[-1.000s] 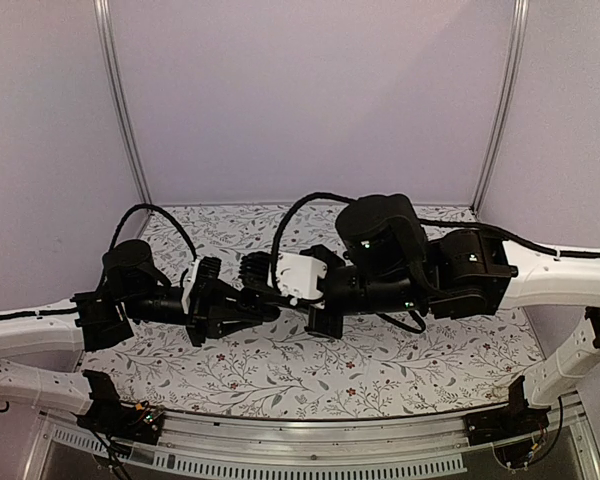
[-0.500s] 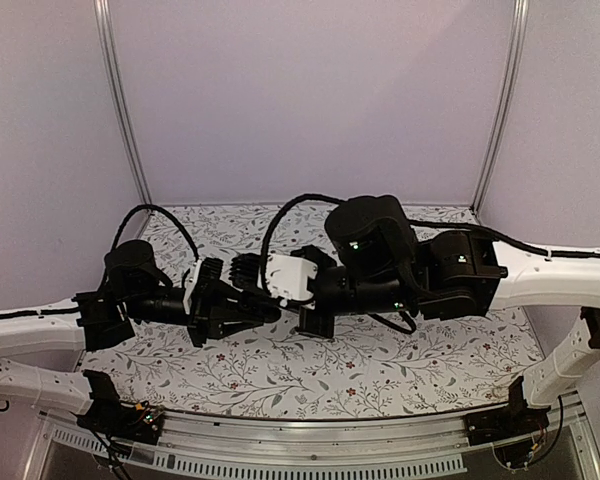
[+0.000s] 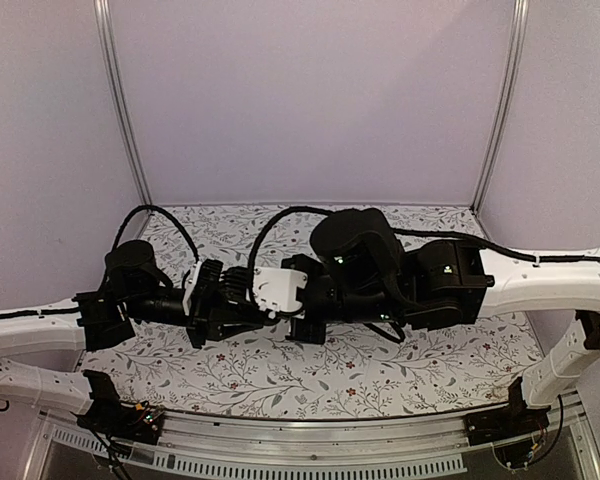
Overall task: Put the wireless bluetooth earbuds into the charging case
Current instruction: Adjust the left earbud in the left side groove of the charging case.
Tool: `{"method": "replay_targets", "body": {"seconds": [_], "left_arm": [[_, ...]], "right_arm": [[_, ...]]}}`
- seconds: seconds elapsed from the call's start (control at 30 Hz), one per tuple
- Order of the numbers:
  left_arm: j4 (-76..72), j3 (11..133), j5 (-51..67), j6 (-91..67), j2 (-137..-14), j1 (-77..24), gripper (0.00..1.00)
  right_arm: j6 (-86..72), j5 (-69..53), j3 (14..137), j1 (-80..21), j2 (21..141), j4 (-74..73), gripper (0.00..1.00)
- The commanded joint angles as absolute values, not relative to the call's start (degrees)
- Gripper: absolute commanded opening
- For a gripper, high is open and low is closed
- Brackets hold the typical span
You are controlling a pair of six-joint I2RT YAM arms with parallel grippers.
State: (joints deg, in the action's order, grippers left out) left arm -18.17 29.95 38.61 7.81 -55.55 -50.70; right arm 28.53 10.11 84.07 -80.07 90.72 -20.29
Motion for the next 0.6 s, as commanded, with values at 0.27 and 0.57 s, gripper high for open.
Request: {"method": "replay_targets", "body": {"seconds": [0.27, 0.57], "left_arm": [[-20.65, 31.46, 40.23, 7.29, -55.81, -50.36, 0.00], [-20.65, 31.27, 39.96, 7.16, -55.42, -50.36, 0.00]], "right_arm": [[29.09, 8.89, 84.64, -80.65, 92.24, -19.11, 0.00], [28.45, 7.41, 86.61, -80.61, 94.29, -20.89, 0.00]]}}
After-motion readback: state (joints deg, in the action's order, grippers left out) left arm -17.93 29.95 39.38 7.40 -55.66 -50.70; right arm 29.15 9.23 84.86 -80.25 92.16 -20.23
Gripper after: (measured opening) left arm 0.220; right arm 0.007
